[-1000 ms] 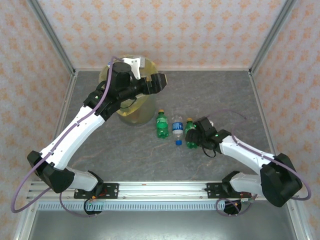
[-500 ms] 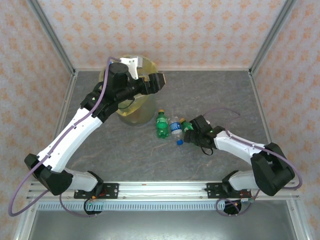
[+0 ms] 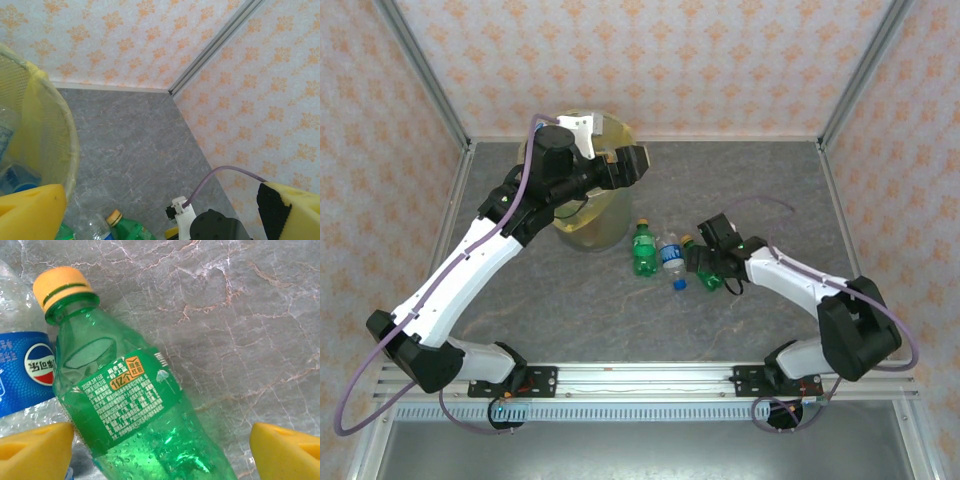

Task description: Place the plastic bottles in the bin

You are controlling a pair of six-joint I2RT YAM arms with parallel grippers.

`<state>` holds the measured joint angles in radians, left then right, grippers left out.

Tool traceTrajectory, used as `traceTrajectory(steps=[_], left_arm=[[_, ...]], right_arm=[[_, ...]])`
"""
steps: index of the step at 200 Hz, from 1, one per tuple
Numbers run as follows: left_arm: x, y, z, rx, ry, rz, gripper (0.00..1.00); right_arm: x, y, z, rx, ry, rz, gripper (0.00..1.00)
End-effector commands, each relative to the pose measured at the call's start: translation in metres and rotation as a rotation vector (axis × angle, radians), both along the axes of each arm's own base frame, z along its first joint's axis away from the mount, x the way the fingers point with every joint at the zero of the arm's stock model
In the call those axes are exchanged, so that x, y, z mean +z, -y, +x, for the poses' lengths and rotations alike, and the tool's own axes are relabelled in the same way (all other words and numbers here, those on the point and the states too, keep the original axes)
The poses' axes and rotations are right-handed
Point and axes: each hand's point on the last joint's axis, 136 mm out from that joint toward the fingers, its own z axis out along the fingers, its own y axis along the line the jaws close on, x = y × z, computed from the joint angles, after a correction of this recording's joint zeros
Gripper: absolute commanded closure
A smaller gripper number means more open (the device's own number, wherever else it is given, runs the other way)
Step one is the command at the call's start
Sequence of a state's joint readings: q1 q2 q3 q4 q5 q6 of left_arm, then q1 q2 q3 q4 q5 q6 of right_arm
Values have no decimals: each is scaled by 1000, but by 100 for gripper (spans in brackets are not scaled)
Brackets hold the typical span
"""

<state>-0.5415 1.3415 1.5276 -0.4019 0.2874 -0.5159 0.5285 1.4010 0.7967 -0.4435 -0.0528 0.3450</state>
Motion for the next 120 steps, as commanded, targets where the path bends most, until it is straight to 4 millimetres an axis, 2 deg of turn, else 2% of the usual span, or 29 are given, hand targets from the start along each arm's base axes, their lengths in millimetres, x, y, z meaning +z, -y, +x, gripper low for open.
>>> traceTrajectory(steps=[1, 22, 56, 120], left_arm=[[5, -6, -7, 15, 13, 1, 1], [4, -8, -7, 19, 12, 6, 1], [2, -9, -8, 24, 9, 16, 1], [-9, -15, 1, 83, -25, 22, 1]], right_arm=[[-6, -2, 2, 72, -26, -35, 12], [-11, -12, 0, 110, -49, 5, 20], [-19, -14, -5, 111, -70, 17, 27], [-26, -10, -12, 97, -62, 33, 29]])
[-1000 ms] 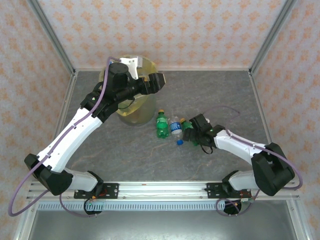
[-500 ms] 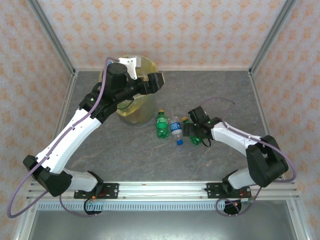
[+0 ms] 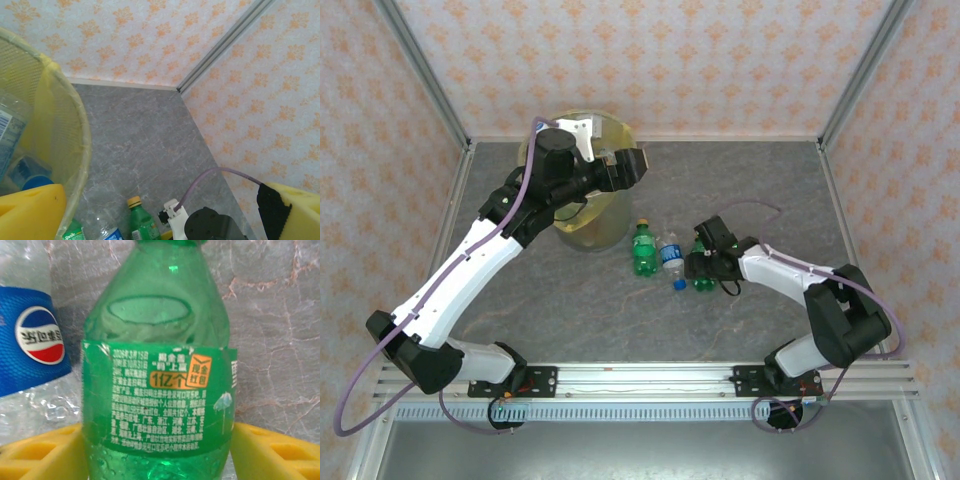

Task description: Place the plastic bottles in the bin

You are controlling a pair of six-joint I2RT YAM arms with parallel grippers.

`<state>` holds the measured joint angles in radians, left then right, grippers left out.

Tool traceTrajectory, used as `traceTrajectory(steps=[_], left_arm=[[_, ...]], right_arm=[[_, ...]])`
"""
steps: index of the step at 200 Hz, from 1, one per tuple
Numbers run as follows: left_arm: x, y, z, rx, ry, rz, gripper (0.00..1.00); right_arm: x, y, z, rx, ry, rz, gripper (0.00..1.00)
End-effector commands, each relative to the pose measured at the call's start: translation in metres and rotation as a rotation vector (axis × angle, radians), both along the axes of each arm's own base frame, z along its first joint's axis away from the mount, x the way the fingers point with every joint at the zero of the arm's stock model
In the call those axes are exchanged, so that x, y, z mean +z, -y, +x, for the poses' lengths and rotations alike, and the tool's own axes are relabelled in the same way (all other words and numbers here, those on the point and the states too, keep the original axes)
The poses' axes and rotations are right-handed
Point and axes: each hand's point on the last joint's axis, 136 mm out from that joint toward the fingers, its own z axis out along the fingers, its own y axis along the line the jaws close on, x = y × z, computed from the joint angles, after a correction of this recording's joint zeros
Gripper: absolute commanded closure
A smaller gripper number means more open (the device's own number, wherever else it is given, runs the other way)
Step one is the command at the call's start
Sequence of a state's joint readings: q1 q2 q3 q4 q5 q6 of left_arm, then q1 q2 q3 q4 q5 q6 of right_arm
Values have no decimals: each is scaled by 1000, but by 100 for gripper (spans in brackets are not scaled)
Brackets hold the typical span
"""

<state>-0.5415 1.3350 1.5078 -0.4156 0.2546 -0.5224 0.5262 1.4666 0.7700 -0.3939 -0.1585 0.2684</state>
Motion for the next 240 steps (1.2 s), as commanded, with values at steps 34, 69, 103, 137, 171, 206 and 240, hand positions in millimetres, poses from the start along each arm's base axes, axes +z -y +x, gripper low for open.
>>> traceTrajectory(steps=[34, 69, 103, 137, 171, 206, 240], left_arm=[[5, -7, 1, 47, 3, -18, 1], [3, -3, 3, 43, -12, -46, 2], [-2, 6, 7, 17, -60, -151, 9], [1, 24, 13, -53, -77, -246, 15], [4, 43, 18, -134, -75, -284, 21], [-1, 62, 16, -211, -79, -287, 27], [-13, 77, 13, -254, -96, -230, 31]], right_arm=[[-5, 7, -2, -24, 12, -14, 39], [29, 10, 9, -49, 132, 17, 44], [85, 20, 17, -89, 320, 40, 45], [153, 17, 17, -69, 526, 89, 48], [209, 1, 12, -14, 673, 112, 50], [243, -27, 7, 49, 730, 156, 50], [263, -56, 4, 119, 756, 186, 50]])
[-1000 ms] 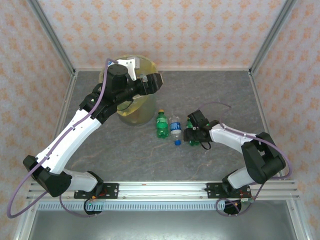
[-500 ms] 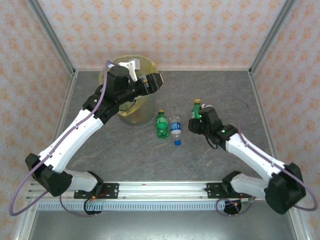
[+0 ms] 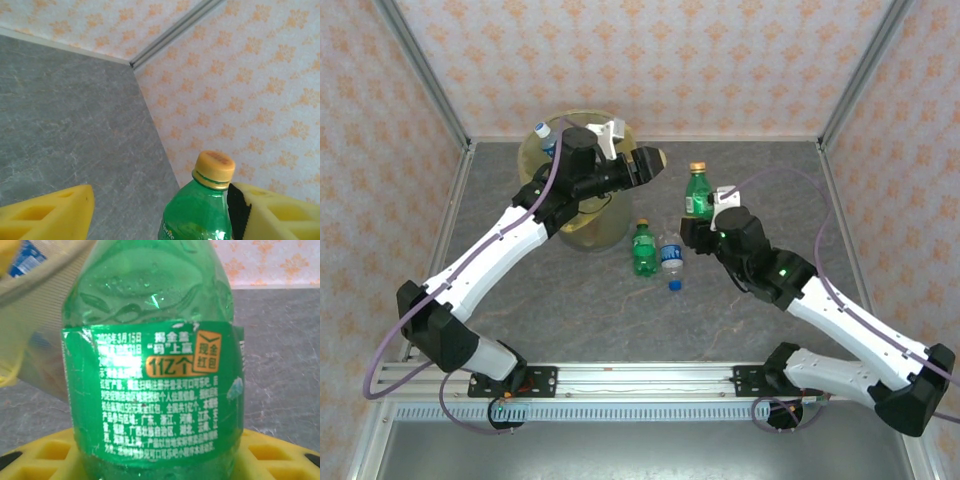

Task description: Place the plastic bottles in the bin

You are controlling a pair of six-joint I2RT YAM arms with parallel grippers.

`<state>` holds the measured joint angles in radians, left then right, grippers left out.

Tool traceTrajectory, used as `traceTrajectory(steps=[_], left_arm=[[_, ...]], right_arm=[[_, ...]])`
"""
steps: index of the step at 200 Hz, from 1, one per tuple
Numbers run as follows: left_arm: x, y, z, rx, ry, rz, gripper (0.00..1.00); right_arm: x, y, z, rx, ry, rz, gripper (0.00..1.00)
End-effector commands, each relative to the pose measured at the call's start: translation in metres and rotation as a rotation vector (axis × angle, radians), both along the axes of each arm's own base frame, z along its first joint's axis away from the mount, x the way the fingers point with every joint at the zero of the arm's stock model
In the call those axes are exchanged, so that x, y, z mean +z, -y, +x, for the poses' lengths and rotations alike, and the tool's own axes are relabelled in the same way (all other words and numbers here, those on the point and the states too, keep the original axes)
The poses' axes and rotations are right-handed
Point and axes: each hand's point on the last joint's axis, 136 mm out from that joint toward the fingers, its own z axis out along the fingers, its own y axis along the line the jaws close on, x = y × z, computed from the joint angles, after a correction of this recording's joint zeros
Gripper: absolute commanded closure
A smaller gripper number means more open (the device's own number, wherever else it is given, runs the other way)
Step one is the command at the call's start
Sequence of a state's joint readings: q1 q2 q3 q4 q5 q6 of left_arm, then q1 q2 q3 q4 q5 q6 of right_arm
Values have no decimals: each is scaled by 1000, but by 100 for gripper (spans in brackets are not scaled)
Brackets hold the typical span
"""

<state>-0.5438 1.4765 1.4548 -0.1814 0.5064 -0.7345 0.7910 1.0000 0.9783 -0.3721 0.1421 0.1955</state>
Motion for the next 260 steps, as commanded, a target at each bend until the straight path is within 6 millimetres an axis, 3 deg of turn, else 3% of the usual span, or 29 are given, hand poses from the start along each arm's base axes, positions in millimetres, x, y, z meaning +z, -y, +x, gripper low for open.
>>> traceTrajectory(steps=[1, 69, 173, 226, 260], left_arm=[[16, 16, -4, -70, 58, -6, 31], [22, 28, -10, -118, 90, 2, 37], [17, 45, -12, -179, 89, 11, 46], [26, 45, -11, -167, 105, 15, 61], [47, 42, -11, -154, 135, -3, 64]], right_arm=[[20, -12, 3, 12, 55, -12, 50], [27, -41, 2, 78, 61, -3, 50], [33, -46, 0, 102, 68, 8, 50], [33, -44, 0, 95, 76, 4, 50], [33, -37, -1, 67, 85, 21, 29]])
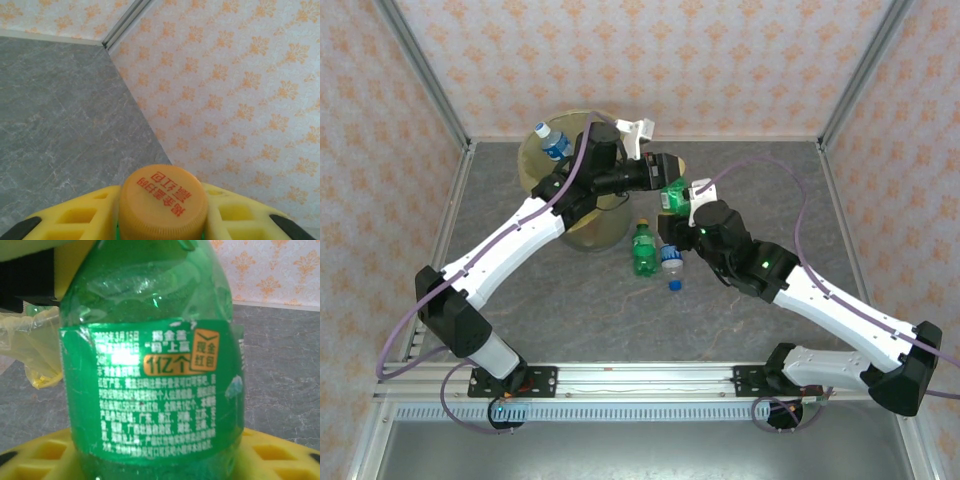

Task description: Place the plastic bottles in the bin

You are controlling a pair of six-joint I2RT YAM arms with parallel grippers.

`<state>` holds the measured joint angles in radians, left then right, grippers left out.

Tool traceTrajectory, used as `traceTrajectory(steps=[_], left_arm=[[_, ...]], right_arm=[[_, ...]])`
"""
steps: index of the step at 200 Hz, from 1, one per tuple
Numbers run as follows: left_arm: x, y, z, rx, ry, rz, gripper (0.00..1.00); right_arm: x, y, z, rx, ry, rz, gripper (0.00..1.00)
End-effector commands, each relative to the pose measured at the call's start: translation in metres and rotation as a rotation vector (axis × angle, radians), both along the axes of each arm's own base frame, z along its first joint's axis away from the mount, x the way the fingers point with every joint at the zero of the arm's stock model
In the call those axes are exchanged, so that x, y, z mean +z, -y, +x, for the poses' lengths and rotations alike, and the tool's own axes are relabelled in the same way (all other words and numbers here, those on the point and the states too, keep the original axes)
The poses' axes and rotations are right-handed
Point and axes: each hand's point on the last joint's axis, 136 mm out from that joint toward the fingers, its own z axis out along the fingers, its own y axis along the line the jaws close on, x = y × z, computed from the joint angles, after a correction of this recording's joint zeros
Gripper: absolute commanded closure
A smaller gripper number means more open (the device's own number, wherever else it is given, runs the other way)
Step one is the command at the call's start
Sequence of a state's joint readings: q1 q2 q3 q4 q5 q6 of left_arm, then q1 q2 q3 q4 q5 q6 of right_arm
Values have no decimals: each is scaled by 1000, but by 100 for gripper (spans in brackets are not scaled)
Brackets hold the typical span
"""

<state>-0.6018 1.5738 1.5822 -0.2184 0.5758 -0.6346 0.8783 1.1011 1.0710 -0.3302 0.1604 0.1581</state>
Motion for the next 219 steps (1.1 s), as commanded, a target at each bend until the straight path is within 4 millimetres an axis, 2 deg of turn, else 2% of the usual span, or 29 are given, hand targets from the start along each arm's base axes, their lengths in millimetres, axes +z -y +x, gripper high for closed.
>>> traceTrajectory(steps=[1, 7, 13, 16, 44, 64, 78, 97, 118, 135, 166, 183, 219], left_arm=[[39, 1, -4, -6, 70, -51, 64], [43, 0, -4, -1, 78, -49, 65], [47, -2, -3, 8, 86, -47, 65], [48, -2, -3, 12, 88, -45, 65], [67, -18, 5, 71, 127, -33, 65], [82, -42, 16, 147, 144, -18, 67], [90, -67, 26, 216, 165, 9, 67], [97, -111, 40, 340, 177, 46, 67], [100, -158, 48, 477, 193, 129, 66], [97, -187, 50, 578, 201, 236, 66], [77, -225, 52, 732, 194, 427, 66], [60, -232, 55, 754, 167, 491, 66], [15, -229, 62, 721, 56, 576, 66]], right_arm=[[15, 5, -1, -20, 41, 35, 28], [17, 7, -2, -29, 48, 45, 19], [19, 10, -2, -35, 57, 55, 4], [20, 11, -2, -40, 60, 61, 0], [33, 23, -7, -71, 99, 108, 0], [41, 30, -9, -87, 121, 135, 0], [45, 33, -11, -93, 133, 152, 0], [48, 36, -13, -96, 146, 174, 0], [47, 38, -14, -97, 158, 192, 0], [46, 39, -15, -97, 163, 199, 0], [40, 39, -16, -91, 167, 199, 0], [39, 40, -17, -89, 169, 198, 0], [37, 44, -19, -97, 172, 200, 0]])
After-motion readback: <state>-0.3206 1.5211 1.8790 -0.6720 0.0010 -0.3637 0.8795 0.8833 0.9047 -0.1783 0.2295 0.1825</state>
